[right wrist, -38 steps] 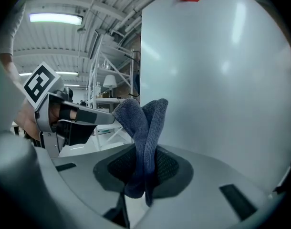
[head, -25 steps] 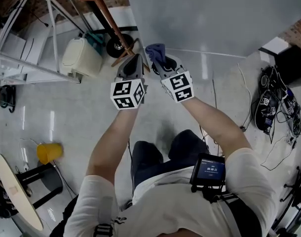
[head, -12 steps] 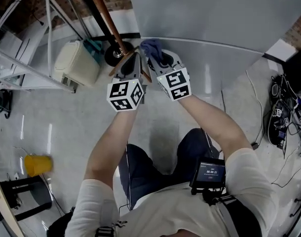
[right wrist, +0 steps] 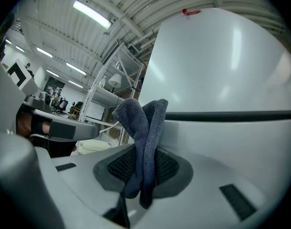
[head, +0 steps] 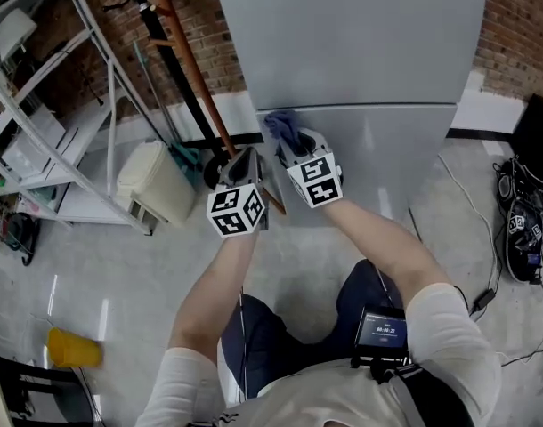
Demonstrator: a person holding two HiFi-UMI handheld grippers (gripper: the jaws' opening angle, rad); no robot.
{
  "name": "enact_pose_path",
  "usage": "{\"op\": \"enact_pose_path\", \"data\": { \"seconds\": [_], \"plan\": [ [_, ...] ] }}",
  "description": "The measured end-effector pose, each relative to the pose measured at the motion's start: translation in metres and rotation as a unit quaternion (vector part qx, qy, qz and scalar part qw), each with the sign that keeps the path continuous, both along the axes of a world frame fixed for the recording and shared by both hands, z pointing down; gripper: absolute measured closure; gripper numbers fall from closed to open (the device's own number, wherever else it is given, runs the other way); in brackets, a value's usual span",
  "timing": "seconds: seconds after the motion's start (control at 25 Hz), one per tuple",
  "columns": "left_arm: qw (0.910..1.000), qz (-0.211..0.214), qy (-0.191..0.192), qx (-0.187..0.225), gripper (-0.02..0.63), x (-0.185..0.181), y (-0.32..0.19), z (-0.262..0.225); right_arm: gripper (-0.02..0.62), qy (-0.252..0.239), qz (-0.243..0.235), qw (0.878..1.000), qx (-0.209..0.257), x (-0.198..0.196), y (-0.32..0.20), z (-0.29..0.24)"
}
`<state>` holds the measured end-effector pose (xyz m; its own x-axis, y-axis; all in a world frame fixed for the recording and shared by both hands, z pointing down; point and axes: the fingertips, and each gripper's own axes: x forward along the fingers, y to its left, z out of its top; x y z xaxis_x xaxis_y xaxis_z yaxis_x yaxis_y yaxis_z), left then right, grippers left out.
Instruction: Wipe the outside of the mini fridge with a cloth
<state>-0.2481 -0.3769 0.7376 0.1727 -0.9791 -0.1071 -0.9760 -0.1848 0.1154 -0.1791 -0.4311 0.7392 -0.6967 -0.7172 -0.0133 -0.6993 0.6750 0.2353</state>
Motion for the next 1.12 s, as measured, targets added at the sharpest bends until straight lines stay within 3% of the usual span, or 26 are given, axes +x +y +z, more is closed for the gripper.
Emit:
{"op": "enact_pose_path", "data": {
  "seconds": [0.28, 1.12],
  "plan": [
    [0.9996, 0.026, -0.002, 0.011, 0.603, 0.026, -0.005, -0.008, 0.511, 0.002, 0.034, 0.999, 0.008, 0.041, -0.004, -0.007],
    [0.9886, 0.150, -0.002, 0.011, 0.603, 0.193, -0.049, -0.002, 0.511, -0.012, 0.144, 0.989, 0.016, 0.237, -0.028, -0.005]
  ]
}}
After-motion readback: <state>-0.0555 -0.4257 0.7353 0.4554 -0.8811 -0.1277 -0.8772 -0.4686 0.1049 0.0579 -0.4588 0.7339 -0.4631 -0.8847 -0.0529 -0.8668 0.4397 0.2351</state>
